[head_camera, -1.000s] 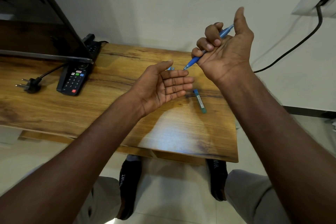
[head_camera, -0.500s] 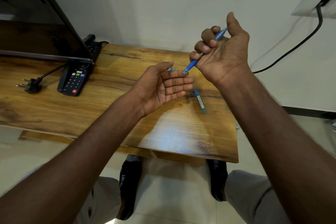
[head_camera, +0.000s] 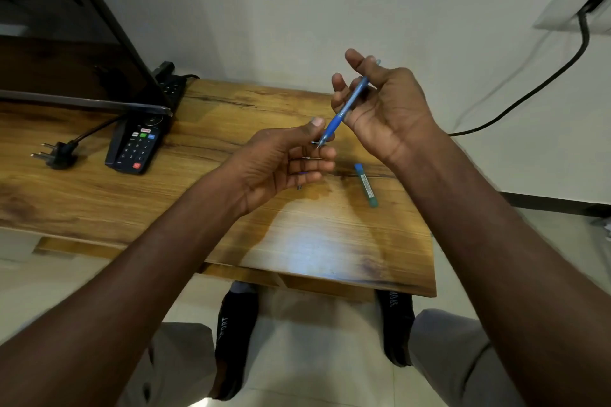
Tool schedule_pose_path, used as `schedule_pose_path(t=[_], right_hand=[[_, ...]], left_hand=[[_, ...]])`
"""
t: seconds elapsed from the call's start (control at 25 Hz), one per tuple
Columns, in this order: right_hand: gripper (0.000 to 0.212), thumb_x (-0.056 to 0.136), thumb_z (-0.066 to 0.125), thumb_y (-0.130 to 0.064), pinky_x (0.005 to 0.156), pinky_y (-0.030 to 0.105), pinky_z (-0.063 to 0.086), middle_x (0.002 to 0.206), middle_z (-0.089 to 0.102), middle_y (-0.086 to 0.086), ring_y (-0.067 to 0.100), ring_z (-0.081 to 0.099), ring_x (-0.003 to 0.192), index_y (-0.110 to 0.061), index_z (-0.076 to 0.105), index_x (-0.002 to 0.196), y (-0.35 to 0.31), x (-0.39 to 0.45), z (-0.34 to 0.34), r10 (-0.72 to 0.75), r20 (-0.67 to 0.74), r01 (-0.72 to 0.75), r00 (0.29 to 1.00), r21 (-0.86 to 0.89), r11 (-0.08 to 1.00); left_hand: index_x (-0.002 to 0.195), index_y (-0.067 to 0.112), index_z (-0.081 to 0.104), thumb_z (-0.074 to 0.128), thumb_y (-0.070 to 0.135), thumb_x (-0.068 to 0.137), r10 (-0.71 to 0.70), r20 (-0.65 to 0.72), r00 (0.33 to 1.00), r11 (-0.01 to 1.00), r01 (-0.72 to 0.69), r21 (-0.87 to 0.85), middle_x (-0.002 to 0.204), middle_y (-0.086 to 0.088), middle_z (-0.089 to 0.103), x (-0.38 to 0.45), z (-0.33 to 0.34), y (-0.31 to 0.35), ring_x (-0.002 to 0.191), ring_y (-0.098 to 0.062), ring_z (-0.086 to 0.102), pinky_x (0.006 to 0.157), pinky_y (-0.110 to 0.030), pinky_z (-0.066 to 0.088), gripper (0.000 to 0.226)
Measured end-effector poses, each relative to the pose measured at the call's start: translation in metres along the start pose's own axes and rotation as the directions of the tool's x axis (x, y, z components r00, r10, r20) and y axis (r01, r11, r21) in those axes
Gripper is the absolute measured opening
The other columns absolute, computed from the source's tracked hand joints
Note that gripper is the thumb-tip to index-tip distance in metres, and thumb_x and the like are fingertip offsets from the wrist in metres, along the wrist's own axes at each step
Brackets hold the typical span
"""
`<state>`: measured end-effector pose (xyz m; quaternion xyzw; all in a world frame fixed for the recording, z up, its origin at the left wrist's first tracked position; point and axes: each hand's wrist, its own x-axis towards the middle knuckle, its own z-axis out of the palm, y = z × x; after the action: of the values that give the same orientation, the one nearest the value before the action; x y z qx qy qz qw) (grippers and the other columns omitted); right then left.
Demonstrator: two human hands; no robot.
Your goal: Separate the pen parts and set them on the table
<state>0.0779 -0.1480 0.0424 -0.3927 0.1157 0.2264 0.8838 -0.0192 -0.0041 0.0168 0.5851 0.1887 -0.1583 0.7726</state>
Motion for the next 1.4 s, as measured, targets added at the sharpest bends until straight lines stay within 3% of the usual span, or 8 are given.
schedule_pose_path(t=[0.08,0.32,0.48,0.6,0.72,0.84,1.12,1.4], right_hand=[[0.026,0.112,0.048,-0.015,0.068,0.03,0.054,0.104,0.063,0.01,0.023,0.064,0.092,-0.001,0.07,0.111,0.004,-0.002,0.002,-0.022,0.011,0.023,1.0,-0.084,0.996],[0.027,0.11,0.053,-0.022,0.086,0.037,0.058,0.105,0.068,0.003,0.019,0.068,0.098,-0.008,0.074,0.122,0.026,-0.005,0.012,-0.079,0.065,0.101,0.995,-0.487,0.868],[0.018,0.103,0.062,-0.019,0.085,0.036,0.057,0.108,0.071,0.001,0.018,0.07,0.099,-0.015,0.07,0.119,0.049,0.006,0.018,-0.245,0.039,0.161,0.969,-0.852,0.498],[0.021,0.093,0.065,-0.008,0.07,0.029,0.054,0.097,0.07,-0.001,0.012,0.067,0.08,-0.02,0.072,0.109,0.062,0.012,0.014,-0.252,0.094,0.153,0.963,-0.962,0.225],[0.023,0.09,0.064,-0.004,0.071,0.034,0.054,0.091,0.065,-0.004,0.018,0.068,0.087,-0.02,0.074,0.104,0.068,0.012,0.013,-0.142,0.137,0.121,0.98,-0.986,-0.113],[0.021,0.091,0.065,-0.005,0.072,0.035,0.054,0.094,0.066,-0.002,0.021,0.067,0.091,-0.02,0.075,0.102,0.071,0.01,0.011,-0.063,0.151,0.126,0.987,-0.946,-0.3],[0.025,0.092,0.067,-0.004,0.084,0.041,0.059,0.098,0.061,-0.006,0.019,0.063,0.096,-0.024,0.072,0.105,0.071,0.011,0.008,-0.047,0.165,0.139,0.985,-0.927,-0.347],[0.024,0.092,0.072,-0.009,0.086,0.041,0.06,0.106,0.06,-0.005,0.019,0.065,0.102,-0.025,0.073,0.109,0.067,0.012,0.004,-0.064,0.165,0.134,0.984,-0.93,-0.343]], left_hand=[[0.11,0.012,0.077,0.071,0.031,0.097,0.045,-0.013,0.999,0.997,-0.044,0.064,0.095,-0.008,0.079,-0.002,-0.005,-0.001,0.089,-0.02,0.077,0.082,-0.031,0.062,0.024],[0.111,0.002,0.078,0.077,0.026,0.093,0.13,-0.078,0.988,0.952,-0.102,0.29,0.086,-0.012,0.078,-0.009,-0.025,-0.001,0.077,-0.018,0.074,0.072,-0.029,0.06,0.03],[0.108,0.002,0.078,0.078,0.023,0.093,0.135,-0.259,0.956,0.945,-0.045,0.325,0.089,-0.013,0.079,-0.012,-0.045,0.0,0.071,-0.016,0.074,0.06,-0.024,0.055,0.025],[0.102,0.0,0.078,0.077,0.016,0.094,0.074,-0.401,0.913,0.96,0.043,0.276,0.085,-0.017,0.075,-0.009,-0.057,-0.003,0.057,-0.014,0.067,0.043,-0.018,0.047,0.017],[0.105,0.004,0.077,0.076,0.017,0.095,-0.02,-0.446,0.895,0.933,0.178,0.314,0.086,-0.012,0.078,-0.007,-0.063,-0.004,0.061,-0.017,0.067,0.052,-0.024,0.049,0.016],[0.107,0.006,0.074,0.075,0.022,0.097,-0.062,-0.43,0.901,0.877,0.255,0.408,0.092,-0.014,0.08,-0.006,-0.066,-0.003,0.07,-0.019,0.071,0.06,-0.029,0.05,0.018],[0.09,0.008,0.072,0.079,0.033,0.092,0.073,-0.418,0.905,0.78,0.21,0.59,0.076,-0.01,0.079,0.0,-0.065,-0.01,0.069,-0.022,0.078,0.063,-0.033,0.058,0.027],[0.091,0.01,0.071,0.078,0.032,0.093,0.107,-0.43,0.897,0.71,0.234,0.664,0.076,-0.007,0.079,0.005,-0.06,-0.01,0.073,-0.02,0.079,0.072,-0.037,0.062,0.023]])
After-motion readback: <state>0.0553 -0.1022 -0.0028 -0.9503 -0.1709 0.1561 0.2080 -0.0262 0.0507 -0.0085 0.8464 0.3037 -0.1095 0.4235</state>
